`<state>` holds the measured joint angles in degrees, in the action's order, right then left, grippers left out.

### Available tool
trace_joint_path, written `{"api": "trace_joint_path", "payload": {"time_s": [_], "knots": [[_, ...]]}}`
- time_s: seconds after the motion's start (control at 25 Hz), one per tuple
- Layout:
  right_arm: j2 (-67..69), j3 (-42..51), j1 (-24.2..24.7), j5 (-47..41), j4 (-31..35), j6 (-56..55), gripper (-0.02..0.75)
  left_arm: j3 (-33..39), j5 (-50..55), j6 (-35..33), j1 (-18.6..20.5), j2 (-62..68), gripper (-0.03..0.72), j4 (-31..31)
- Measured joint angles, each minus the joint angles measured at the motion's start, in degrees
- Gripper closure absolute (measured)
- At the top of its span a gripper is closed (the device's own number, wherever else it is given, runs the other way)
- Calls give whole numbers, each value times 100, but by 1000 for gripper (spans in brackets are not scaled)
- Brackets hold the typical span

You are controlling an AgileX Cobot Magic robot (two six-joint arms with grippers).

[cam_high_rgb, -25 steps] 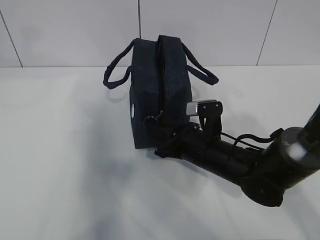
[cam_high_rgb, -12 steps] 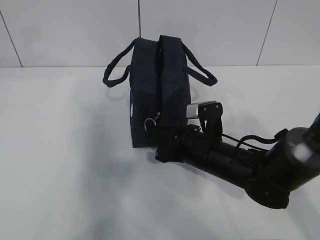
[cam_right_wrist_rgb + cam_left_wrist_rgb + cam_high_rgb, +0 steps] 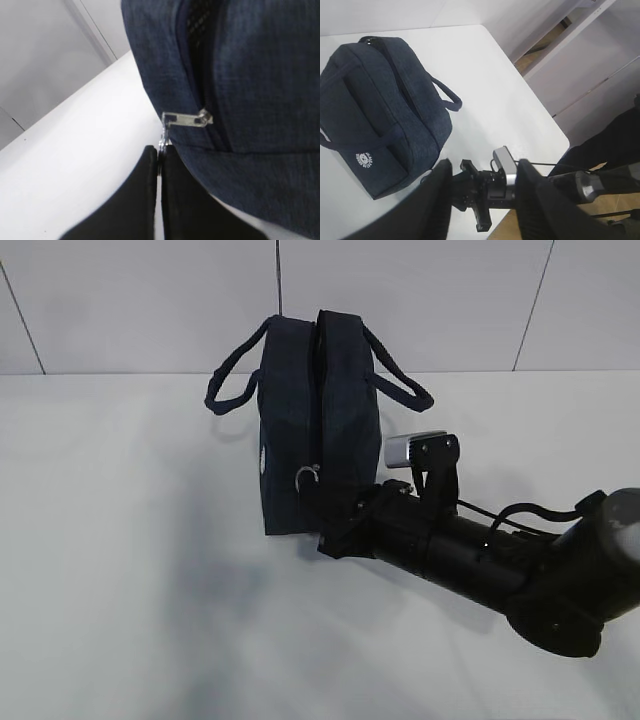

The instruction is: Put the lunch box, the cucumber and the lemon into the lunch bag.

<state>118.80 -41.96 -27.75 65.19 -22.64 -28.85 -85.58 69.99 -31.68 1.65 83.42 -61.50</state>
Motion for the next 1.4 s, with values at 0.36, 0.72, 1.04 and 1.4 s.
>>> {"api": "trace_joint_path", "payload": {"time_s": [0.36, 0.72, 1.04, 1.4], "knots": [[-561, 13, 0, -980, -72, 0, 738, 0, 34, 0, 0, -9, 390, 11], [-1018, 13, 0, -1539, -143, 94, 738, 0, 37, 0, 0, -9, 390, 11], [-1222, -138, 0, -2014, -76, 289, 738, 0, 37, 0, 0, -9, 390, 236], [-1279, -936, 0, -2975, -203, 366, 738, 0, 72, 122, 0, -9, 390, 1306]]}}
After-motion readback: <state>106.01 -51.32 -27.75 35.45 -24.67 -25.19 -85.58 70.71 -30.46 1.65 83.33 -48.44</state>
